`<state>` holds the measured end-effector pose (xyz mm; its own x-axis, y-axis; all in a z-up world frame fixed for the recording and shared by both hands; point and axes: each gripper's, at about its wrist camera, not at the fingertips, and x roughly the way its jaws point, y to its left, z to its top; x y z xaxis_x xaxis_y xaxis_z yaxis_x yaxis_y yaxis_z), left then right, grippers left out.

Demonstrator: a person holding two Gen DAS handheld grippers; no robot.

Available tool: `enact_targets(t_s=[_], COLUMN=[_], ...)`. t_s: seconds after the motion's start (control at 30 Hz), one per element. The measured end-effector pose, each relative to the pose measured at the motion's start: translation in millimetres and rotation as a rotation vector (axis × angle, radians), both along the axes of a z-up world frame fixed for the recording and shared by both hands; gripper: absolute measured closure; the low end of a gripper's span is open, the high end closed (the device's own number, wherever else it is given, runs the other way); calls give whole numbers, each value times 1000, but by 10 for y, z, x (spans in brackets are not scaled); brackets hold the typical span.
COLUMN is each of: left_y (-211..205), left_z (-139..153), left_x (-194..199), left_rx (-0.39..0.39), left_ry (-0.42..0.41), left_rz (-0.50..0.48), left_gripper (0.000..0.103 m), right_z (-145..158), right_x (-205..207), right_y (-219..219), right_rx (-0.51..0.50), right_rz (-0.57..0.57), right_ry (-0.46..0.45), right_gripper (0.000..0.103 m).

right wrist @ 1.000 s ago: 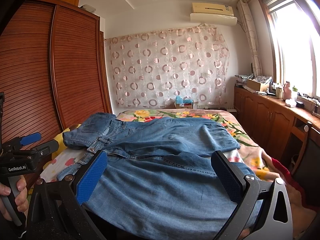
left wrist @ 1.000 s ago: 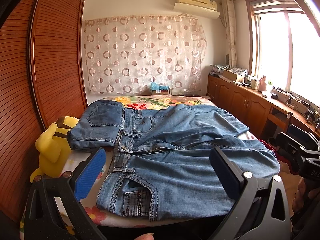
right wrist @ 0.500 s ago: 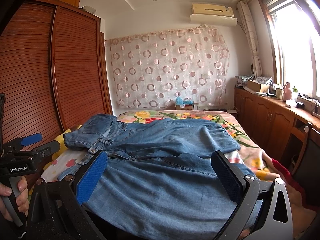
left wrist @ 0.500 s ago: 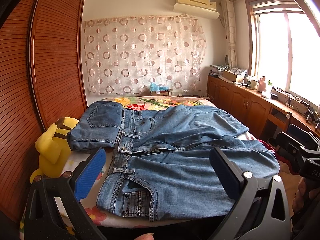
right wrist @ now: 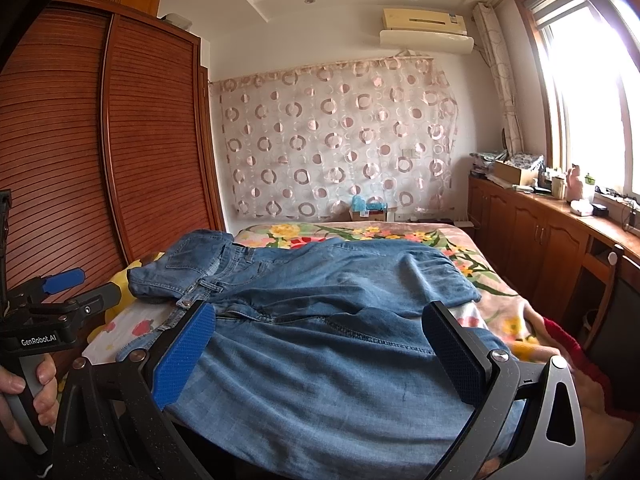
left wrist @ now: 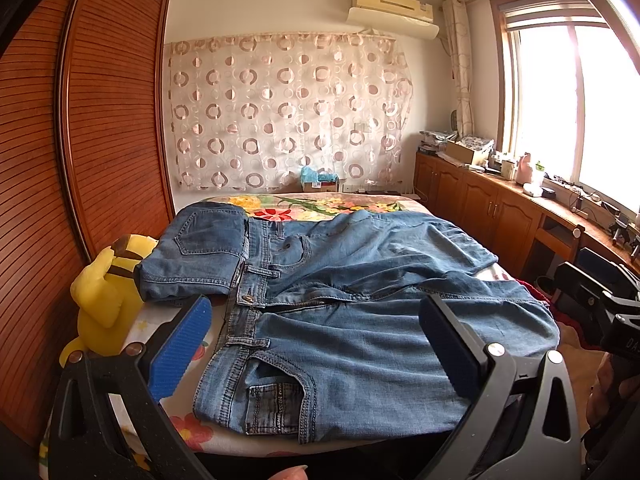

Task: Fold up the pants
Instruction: 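Lower the left tool to the jeans waistband and close on it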

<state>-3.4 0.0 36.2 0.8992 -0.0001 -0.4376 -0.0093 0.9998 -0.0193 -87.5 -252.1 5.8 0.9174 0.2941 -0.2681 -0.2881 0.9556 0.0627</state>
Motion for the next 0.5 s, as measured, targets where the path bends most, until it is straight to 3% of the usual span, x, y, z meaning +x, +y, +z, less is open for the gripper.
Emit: enact_targets(t_s=[0.37, 0.5], left_y=[88, 149], left_z=[19, -102], left_x=[159, 280], left_rx=[-8, -10], left_ry=[60, 96], left_rz=[5, 12], left_gripper=[0, 0], right_z=[-92, -112], right_x=[96, 155], right_y=[-19, -29], right_rx=[-22, -39], right_rz=[-4, -6], right_ry=[38, 57], right_gripper=[0, 0])
